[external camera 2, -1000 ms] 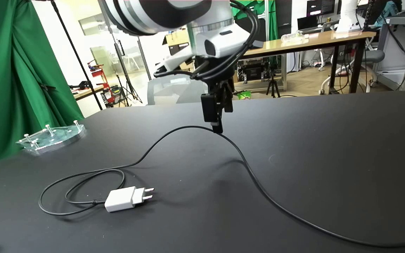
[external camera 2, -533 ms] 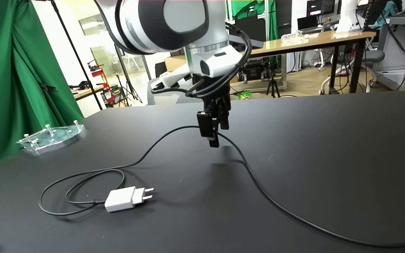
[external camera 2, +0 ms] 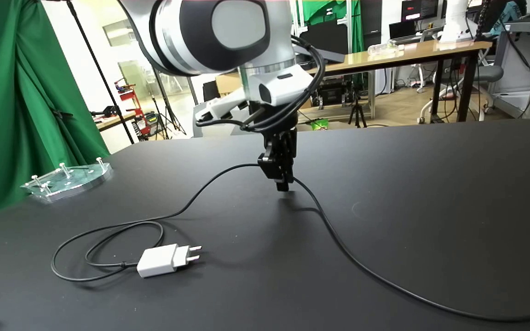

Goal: Spread the charger cable

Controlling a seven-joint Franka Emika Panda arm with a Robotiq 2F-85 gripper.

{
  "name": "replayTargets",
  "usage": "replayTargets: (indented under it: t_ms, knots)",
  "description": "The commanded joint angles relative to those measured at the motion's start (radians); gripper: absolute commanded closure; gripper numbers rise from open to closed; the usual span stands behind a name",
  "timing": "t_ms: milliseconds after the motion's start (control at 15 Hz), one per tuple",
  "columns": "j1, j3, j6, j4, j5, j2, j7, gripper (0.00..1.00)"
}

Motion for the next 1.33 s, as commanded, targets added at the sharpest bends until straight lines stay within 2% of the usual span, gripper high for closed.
replayTargets:
  t_ms: [0, 267, 533, 933, 1267]
  knots:
    - [0.01, -0.007, -0.013, -0.004, -0.018, -0.029, 0.014, 0.99]
    - [0.048, -0.04, -0.055, -0.031, -0.126, -0.084, -0.035, 0.99]
    - [0.07, -0.034, -0.19, -0.068, -0.27, -0.195, -0.134, 0.99]
    - [0.072, 0.017, -0.413, -0.148, -0.422, -0.395, -0.312, 0.99]
    - [0.063, 0.087, -0.535, -0.232, -0.495, -0.545, -0.495, 0.99]
